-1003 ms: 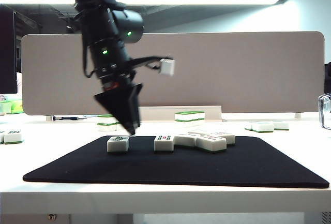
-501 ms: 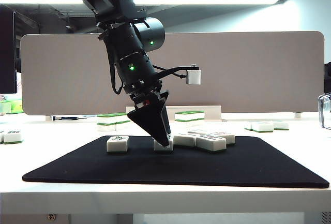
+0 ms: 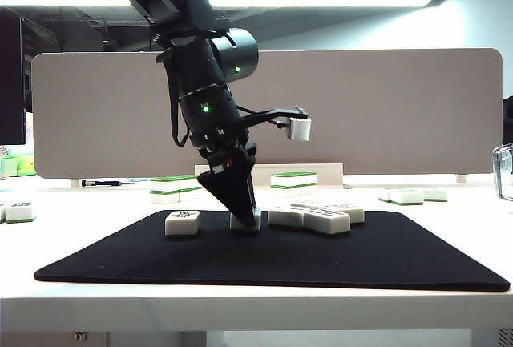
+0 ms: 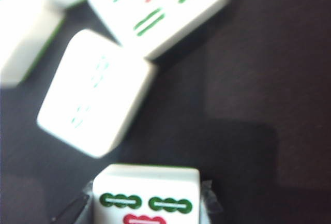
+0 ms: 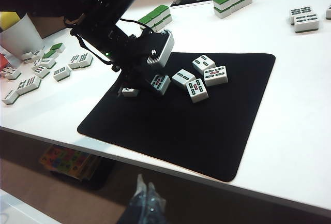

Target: Align six mahjong tiles in a row on the table.

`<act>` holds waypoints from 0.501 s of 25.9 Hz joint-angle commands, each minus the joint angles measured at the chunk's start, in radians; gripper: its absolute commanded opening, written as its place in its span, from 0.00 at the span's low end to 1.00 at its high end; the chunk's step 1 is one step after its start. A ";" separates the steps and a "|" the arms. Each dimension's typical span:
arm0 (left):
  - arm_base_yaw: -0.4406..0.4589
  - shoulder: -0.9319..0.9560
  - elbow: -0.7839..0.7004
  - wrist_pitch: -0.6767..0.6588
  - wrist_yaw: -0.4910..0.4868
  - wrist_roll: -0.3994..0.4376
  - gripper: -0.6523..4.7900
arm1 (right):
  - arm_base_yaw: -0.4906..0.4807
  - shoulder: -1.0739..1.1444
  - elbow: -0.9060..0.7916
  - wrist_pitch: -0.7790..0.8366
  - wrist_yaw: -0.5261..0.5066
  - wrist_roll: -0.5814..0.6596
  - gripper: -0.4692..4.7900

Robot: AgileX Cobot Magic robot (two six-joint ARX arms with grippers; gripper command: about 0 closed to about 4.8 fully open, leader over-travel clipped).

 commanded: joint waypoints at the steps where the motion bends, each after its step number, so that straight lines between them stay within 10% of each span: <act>1: -0.001 -0.034 0.003 0.023 0.081 -0.159 0.50 | 0.001 -0.011 0.003 0.012 0.002 -0.003 0.09; 5: -0.033 -0.036 0.002 0.023 0.249 -0.248 0.50 | 0.001 -0.011 0.003 0.013 0.024 -0.003 0.09; 13: -0.155 -0.005 0.001 0.026 0.128 -0.379 0.51 | 0.001 -0.011 0.003 0.013 0.025 -0.003 0.09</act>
